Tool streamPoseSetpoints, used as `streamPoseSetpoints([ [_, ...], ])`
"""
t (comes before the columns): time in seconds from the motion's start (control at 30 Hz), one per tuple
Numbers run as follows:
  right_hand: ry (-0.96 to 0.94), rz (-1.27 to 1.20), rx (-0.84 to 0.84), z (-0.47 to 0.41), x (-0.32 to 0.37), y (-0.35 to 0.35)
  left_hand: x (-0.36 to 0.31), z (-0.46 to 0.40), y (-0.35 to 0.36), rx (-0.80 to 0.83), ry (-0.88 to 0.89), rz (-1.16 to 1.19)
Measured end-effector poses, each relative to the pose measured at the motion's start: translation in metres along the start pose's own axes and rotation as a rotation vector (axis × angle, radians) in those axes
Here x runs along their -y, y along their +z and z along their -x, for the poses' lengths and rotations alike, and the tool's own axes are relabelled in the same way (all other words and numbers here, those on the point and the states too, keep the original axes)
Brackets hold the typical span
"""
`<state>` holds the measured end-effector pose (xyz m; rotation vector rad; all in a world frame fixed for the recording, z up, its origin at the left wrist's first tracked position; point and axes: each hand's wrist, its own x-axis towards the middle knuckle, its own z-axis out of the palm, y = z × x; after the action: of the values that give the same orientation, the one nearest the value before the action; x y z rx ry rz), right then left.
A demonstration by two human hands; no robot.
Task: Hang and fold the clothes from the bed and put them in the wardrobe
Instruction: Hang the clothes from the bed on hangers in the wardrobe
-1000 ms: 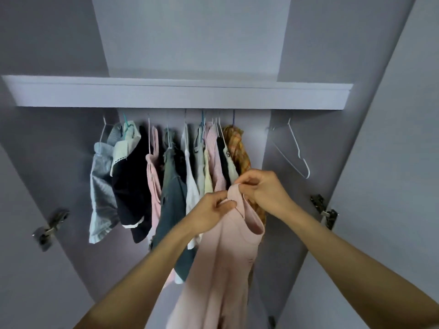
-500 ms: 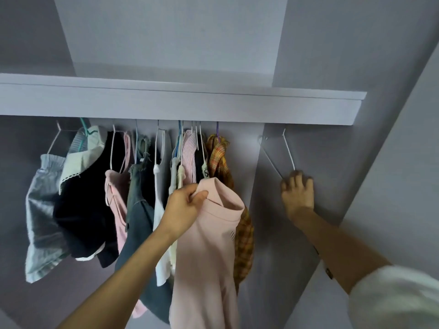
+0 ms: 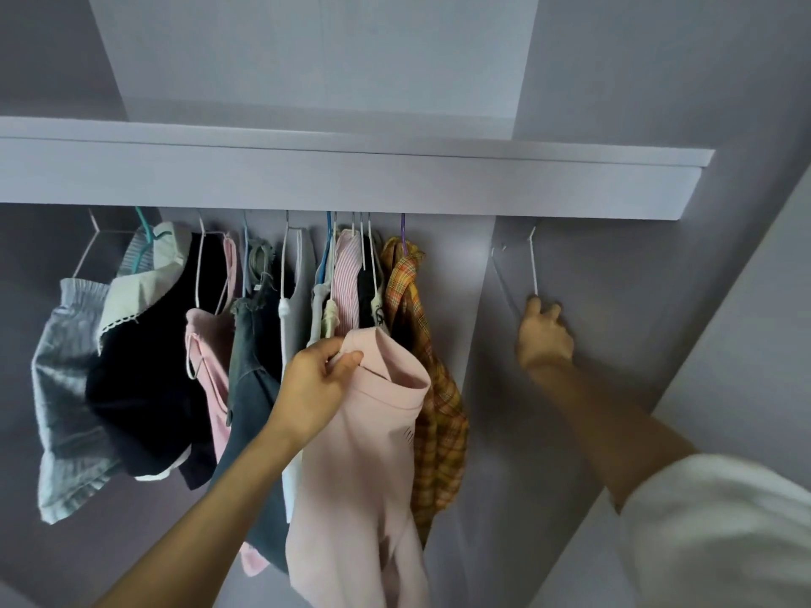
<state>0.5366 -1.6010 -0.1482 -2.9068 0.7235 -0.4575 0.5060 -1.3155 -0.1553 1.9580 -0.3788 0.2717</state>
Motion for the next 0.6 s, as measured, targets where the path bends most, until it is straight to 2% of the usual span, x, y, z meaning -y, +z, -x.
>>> streamPoseSetpoints([
  [0.03, 0.024, -0.125, 0.025, -0.001, 0.006, -0.002, 0.0, 0.0, 0.0, -0.004, -0.004, 0.004],
  [0.1, 0.08, -0.288, -0.031, 0.002, 0.016, -0.01, -0.004, 0.003, -0.002, -0.002, -0.008, 0.015],
  [0.37, 0.226, -0.641, -0.173, 0.029, 0.032, -0.024, -0.008, 0.023, -0.021, 0.026, -0.059, 0.067],
  [0.6, 0.204, -0.925, -0.053, 0.117, 0.028, -0.01, -0.013, 0.057, -0.039, 0.058, -0.178, 0.097],
])
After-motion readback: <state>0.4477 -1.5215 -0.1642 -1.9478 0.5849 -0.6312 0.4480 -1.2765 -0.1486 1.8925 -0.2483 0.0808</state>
